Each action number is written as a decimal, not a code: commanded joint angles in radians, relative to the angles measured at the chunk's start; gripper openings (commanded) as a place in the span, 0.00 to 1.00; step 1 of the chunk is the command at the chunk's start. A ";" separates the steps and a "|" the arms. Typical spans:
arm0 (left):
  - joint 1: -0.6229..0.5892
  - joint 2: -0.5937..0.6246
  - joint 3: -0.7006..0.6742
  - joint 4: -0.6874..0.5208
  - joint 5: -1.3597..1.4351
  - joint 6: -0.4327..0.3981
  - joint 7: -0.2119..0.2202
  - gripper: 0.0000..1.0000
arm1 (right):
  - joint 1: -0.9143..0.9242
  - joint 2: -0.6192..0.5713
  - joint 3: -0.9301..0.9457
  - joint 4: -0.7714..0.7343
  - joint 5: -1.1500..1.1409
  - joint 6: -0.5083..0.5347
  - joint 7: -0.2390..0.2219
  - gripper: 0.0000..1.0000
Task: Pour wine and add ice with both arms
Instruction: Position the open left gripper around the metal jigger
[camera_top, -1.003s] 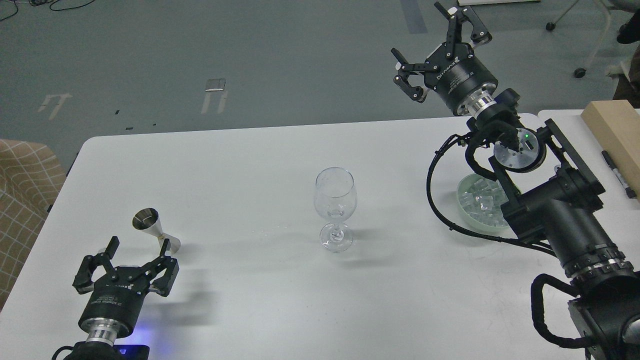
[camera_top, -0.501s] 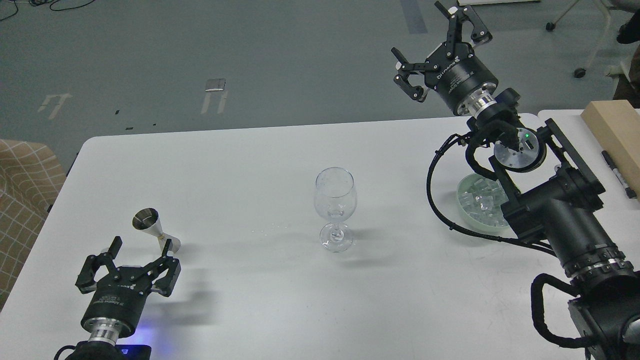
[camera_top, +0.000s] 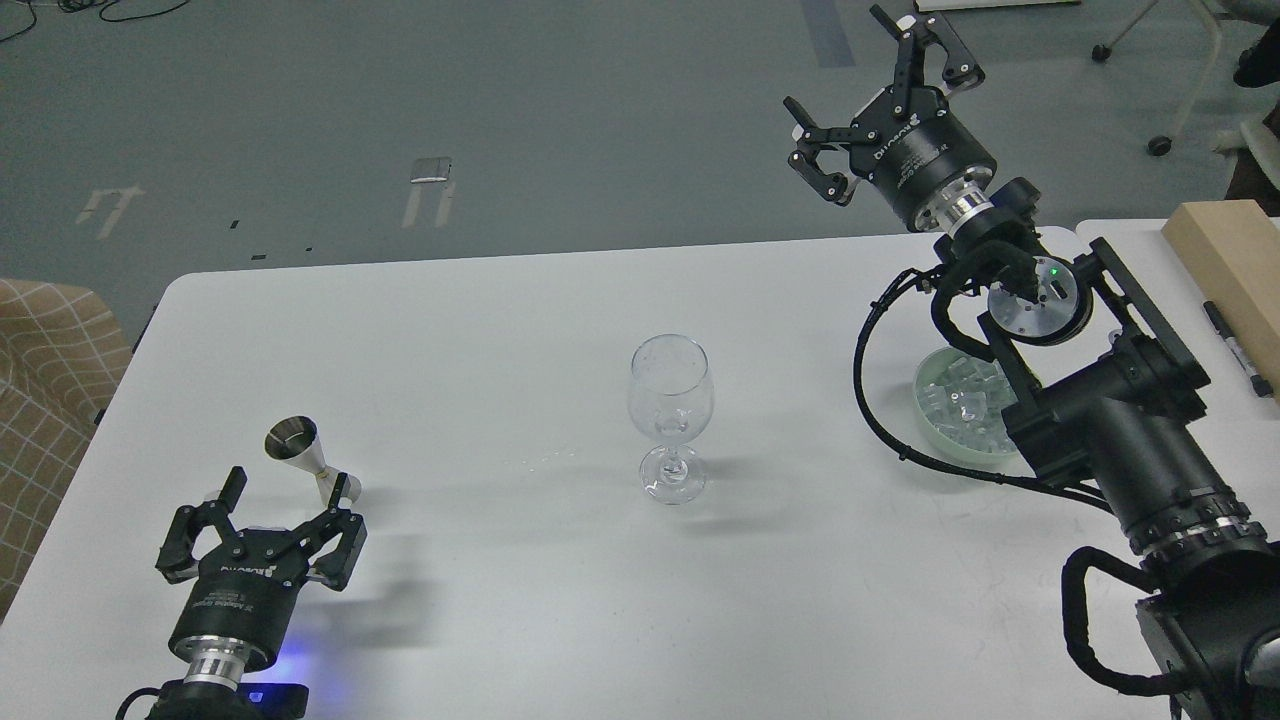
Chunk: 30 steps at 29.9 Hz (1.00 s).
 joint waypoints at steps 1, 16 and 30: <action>-0.003 0.000 0.000 0.010 0.000 0.005 0.001 0.98 | 0.000 0.000 0.000 0.000 0.000 0.000 0.000 1.00; -0.029 0.000 0.002 0.024 -0.002 0.043 0.003 0.97 | -0.002 0.000 -0.002 0.000 -0.002 0.000 0.000 1.00; -0.036 0.000 0.002 0.027 -0.026 0.071 0.007 0.96 | -0.002 0.000 -0.002 0.000 -0.002 -0.001 0.000 1.00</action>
